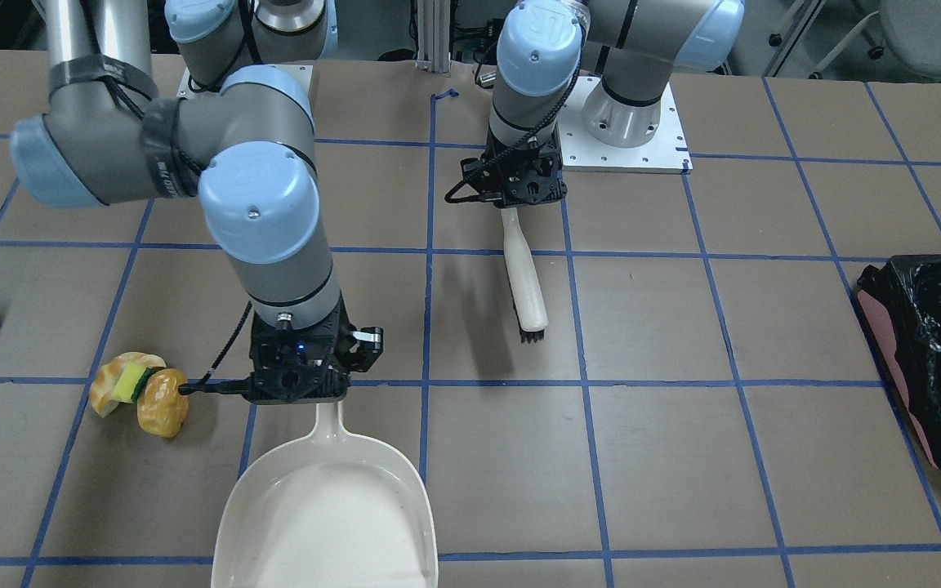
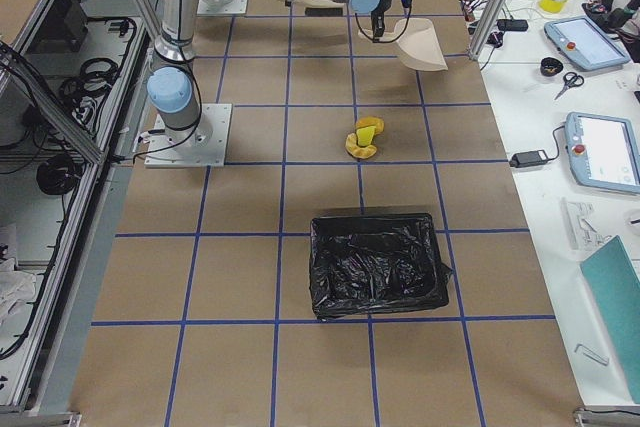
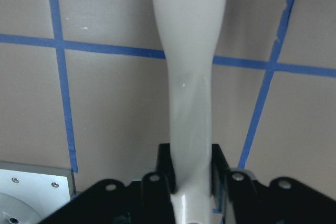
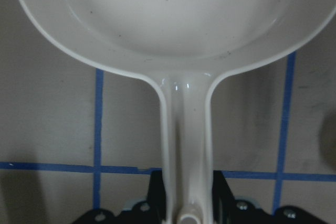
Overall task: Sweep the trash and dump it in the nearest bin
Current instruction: 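Carry the dustpan beyond the trash with the right gripper while the left brings the brush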
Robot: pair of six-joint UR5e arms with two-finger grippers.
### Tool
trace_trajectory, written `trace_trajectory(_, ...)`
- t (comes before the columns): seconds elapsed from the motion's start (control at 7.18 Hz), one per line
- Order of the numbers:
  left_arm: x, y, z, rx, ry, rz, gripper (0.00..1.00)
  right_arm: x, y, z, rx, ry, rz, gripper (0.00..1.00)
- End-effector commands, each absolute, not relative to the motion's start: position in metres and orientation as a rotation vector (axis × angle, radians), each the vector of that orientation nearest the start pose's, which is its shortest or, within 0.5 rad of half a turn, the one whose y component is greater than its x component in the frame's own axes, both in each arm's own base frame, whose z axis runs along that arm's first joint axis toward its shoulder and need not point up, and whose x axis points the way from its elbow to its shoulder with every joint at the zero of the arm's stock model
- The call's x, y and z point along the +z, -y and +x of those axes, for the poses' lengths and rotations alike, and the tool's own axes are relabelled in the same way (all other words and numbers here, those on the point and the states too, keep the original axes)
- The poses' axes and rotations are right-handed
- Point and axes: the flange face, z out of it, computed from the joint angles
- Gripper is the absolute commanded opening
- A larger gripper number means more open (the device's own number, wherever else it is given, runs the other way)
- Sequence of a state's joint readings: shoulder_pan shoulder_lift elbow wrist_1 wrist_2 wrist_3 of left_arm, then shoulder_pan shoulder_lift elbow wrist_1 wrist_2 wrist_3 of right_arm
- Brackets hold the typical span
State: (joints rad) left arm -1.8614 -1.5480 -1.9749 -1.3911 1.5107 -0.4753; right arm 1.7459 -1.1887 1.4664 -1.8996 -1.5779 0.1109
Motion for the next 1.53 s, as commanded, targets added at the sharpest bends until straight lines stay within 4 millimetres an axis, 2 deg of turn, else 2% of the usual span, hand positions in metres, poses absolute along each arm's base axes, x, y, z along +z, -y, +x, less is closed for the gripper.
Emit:
trace_trajectory(0.0,0.349,0.421,-0.244,0.248,-3.109,-0.407,0.00,0.378,0.621,0.155,-0.035,-3.197,-0.327,0.22)
trace_trajectory(0.14,0.353,0.438,-0.248,0.231,-3.103,-0.493,0.00,0.379,0.629,0.110,-0.022,-3.189,-0.394,0.12)
trace_trajectory(0.28,0.354,0.459,-0.256,0.214,-3.105,-0.594,0.00,0.378,0.632,0.082,-0.001,-3.183,-0.446,0.00)
trace_trajectory(0.42,0.354,0.480,-0.265,0.152,-3.113,-0.673,0.00,0.379,0.633,0.061,0.011,-3.166,-0.565,0.00)
trace_trajectory(0.56,0.349,0.490,-0.281,0.132,-3.138,-0.690,0.00,0.377,0.634,0.030,0.034,-3.130,-0.731,0.00)
trace_trajectory(0.7,0.341,0.498,-0.314,0.072,-3.172,-0.730,0.00,0.374,0.633,-0.010,0.048,-3.078,-0.893,0.00)
trace_trajectory(0.84,0.325,0.499,-0.342,0.069,-3.177,-0.711,0.00,0.371,0.629,-0.044,0.078,-3.041,-0.981,0.00)
trace_trajectory(0.98,0.319,0.507,-0.359,0.065,-3.187,-0.687,0.00,0.376,0.616,-0.069,0.083,-2.994,-1.112,0.00)
trace_trajectory(1.25,0.316,0.516,-0.407,0.050,-3.204,-0.653,0.00,0.358,0.580,-0.124,0.141,-2.875,-1.284,0.00)
trace_trajectory(1.39,0.307,0.518,-0.429,0.065,-3.204,-0.667,0.00,0.363,0.560,-0.148,0.136,-2.813,-1.406,0.00)
